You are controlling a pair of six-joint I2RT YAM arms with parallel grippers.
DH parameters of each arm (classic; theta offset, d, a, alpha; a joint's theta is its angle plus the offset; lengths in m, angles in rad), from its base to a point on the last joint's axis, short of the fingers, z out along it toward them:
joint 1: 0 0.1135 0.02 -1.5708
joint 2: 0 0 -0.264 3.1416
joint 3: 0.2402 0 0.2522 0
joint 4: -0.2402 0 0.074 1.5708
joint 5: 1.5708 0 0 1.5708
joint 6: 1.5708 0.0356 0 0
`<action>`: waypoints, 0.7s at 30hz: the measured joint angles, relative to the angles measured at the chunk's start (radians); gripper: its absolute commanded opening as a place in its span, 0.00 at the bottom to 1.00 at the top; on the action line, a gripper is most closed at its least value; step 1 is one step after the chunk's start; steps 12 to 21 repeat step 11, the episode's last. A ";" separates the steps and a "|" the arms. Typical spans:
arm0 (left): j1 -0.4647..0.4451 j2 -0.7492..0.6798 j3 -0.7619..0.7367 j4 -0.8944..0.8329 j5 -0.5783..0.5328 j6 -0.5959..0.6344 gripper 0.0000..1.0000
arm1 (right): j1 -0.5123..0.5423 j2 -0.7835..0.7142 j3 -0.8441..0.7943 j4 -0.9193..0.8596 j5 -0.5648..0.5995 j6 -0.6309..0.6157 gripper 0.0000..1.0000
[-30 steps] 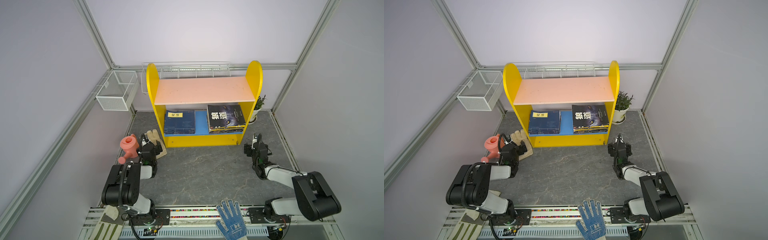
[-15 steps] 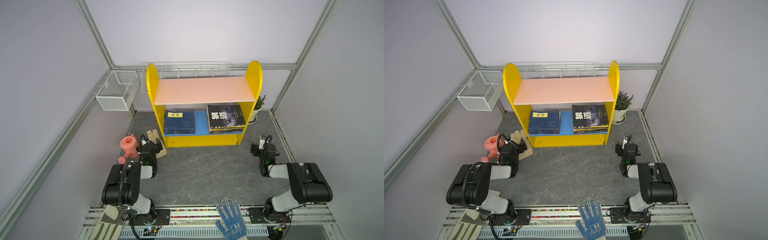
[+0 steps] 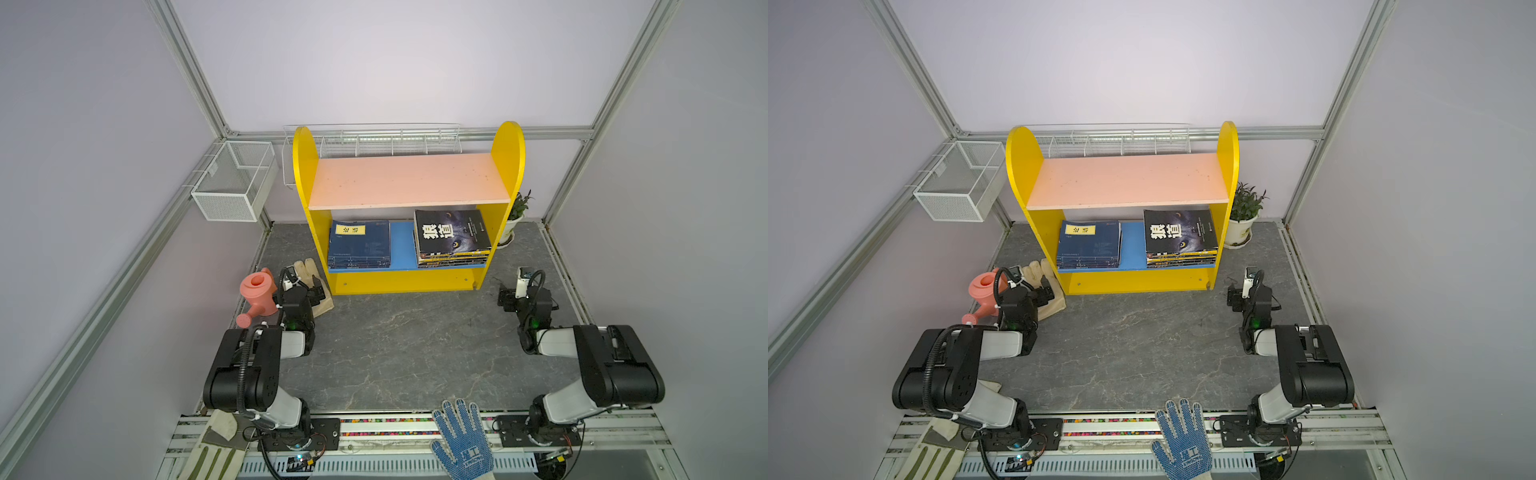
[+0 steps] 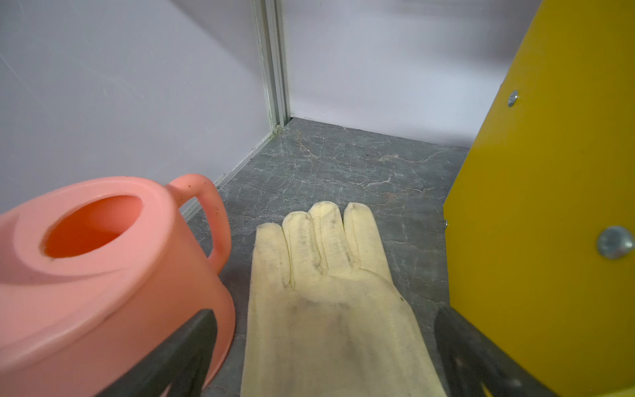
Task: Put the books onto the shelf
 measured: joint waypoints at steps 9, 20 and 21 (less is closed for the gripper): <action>0.000 0.000 0.000 0.000 0.000 0.000 0.99 | -0.021 0.000 0.000 -0.002 -0.047 0.007 0.88; 0.000 0.000 0.000 0.000 0.000 0.000 0.99 | -0.021 0.000 0.000 -0.002 -0.053 0.007 0.88; 0.000 0.000 0.000 0.000 0.000 0.000 0.99 | -0.021 0.000 0.000 -0.002 -0.053 0.007 0.88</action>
